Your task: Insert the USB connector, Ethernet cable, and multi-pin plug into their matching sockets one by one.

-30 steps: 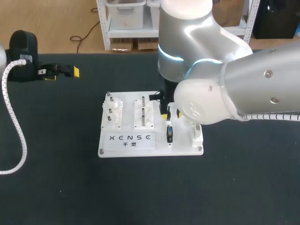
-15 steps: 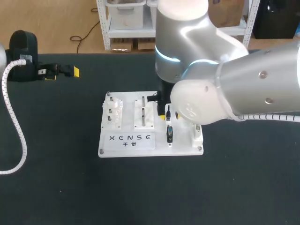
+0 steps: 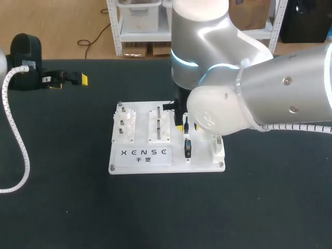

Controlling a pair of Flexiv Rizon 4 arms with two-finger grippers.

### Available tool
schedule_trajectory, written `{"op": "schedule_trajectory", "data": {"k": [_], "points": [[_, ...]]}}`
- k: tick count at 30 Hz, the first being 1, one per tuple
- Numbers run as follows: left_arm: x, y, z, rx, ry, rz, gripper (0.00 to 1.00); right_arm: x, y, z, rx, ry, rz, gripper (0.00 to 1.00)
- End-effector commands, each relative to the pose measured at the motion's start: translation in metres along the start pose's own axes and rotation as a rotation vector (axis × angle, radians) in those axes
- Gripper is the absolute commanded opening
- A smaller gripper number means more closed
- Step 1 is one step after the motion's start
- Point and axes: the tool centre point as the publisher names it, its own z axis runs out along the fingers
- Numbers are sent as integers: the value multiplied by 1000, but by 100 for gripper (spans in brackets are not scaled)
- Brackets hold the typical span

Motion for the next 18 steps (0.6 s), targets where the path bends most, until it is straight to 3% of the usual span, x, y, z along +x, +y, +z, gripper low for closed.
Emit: {"op": "schedule_trajectory", "data": {"k": [1, 13, 18], "points": [[0, 0, 0, 0, 0, 0, 100, 0, 1, 0, 2, 0, 1, 39], [0, 0, 0, 0, 0, 0, 100, 1, 2, 2, 5, 2, -7, 22], [0, 0, 0, 0, 0, 0, 100, 4, 3, 4, 11, 6, -17, 6]]}}
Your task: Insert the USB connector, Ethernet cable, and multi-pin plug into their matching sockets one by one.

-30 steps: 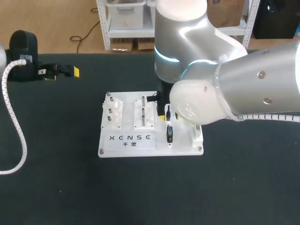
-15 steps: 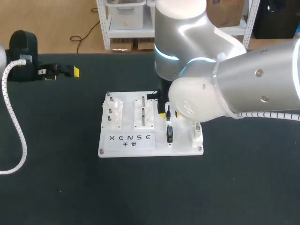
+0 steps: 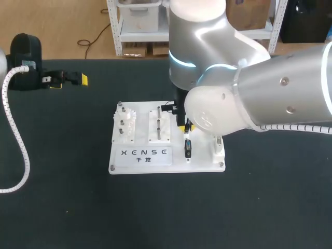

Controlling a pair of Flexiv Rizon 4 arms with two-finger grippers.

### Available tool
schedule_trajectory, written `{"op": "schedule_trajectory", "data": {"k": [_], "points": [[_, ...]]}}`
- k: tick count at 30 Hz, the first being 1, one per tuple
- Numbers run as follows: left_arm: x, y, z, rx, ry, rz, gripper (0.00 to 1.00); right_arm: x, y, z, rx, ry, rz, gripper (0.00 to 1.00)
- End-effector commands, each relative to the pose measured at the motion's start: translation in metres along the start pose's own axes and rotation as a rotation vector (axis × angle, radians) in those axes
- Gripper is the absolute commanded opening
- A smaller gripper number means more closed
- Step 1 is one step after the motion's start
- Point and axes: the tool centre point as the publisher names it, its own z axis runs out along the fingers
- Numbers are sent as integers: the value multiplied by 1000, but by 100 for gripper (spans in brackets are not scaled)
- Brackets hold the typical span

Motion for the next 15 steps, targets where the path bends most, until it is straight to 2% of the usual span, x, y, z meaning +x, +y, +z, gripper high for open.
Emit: {"op": "schedule_trajectory", "data": {"k": [1, 3, 15], "points": [[0, 0, 0, 0, 0, 0, 100, 2, -1, 2, 6, 1, -1, 3], [0, 0, 0, 0, 0, 0, 100, 2, -1, 2, 8, 2, -2, 0], [0, 0, 0, 0, 0, 0, 100, 2, -4, -7, 12, -15, -4, 0]]}}
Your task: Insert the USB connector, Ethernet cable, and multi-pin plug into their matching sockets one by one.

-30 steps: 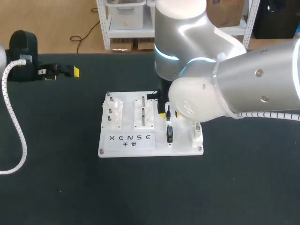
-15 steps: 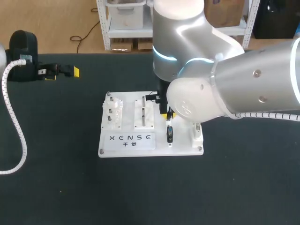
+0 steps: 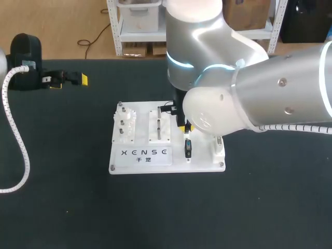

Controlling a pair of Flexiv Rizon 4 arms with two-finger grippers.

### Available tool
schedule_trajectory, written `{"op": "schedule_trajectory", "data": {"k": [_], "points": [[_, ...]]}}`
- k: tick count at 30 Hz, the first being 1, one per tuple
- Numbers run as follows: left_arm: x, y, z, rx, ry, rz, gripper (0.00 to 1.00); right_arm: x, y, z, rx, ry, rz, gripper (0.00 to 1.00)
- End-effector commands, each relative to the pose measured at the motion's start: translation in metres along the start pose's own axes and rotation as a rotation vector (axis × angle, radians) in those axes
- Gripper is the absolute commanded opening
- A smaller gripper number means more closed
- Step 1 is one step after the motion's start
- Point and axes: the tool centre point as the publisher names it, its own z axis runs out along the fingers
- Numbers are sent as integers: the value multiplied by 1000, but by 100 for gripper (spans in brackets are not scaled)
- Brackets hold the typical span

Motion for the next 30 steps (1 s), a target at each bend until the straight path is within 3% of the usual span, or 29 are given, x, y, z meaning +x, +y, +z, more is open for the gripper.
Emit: {"op": "schedule_trajectory", "data": {"k": [1, 12, 21, 30], "points": [[0, 0, 0, 0, 0, 0, 100, 2, -4, -7, -3, -15, 1, 0], [0, 0, 0, 0, 0, 0, 100, 0, -7, -28, -16, -58, -1, 0], [0, 0, 0, 0, 0, 0, 100, 7, -32, -37, -12, -82, 27, 0], [0, 0, 0, 0, 0, 0, 100, 19, -60, -30, 2, -62, 82, 0]]}}
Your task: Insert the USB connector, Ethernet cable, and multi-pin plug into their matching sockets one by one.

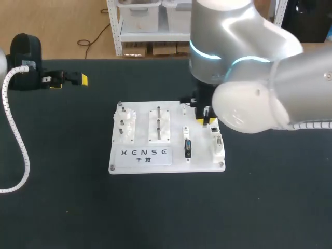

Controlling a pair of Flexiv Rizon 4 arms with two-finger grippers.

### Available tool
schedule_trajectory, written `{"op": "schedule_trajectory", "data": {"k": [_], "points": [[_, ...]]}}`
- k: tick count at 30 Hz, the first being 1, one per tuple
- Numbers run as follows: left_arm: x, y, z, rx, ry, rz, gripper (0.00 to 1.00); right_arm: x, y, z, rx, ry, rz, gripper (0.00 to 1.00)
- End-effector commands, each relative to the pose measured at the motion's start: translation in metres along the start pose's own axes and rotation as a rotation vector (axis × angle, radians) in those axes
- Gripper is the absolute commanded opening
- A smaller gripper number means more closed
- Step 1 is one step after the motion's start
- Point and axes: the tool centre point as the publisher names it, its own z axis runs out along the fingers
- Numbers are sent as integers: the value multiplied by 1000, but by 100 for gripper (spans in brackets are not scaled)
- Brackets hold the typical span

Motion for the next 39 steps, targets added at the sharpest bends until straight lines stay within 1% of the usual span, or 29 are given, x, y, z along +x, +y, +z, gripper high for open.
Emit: {"op": "schedule_trajectory", "data": {"k": [1, 8, 39], "points": [[0, 0, 0, 0, 0, 0, 100, 7, -11, 2, -6, -23, 13, 0], [0, 0, 0, 0, 0, 0, 100, 9, -19, 8, 0, -11, 38, 0], [0, 0, 0, 0, 0, 0, 100, -3, -20, 21, -4, 2, 70, 0]]}}
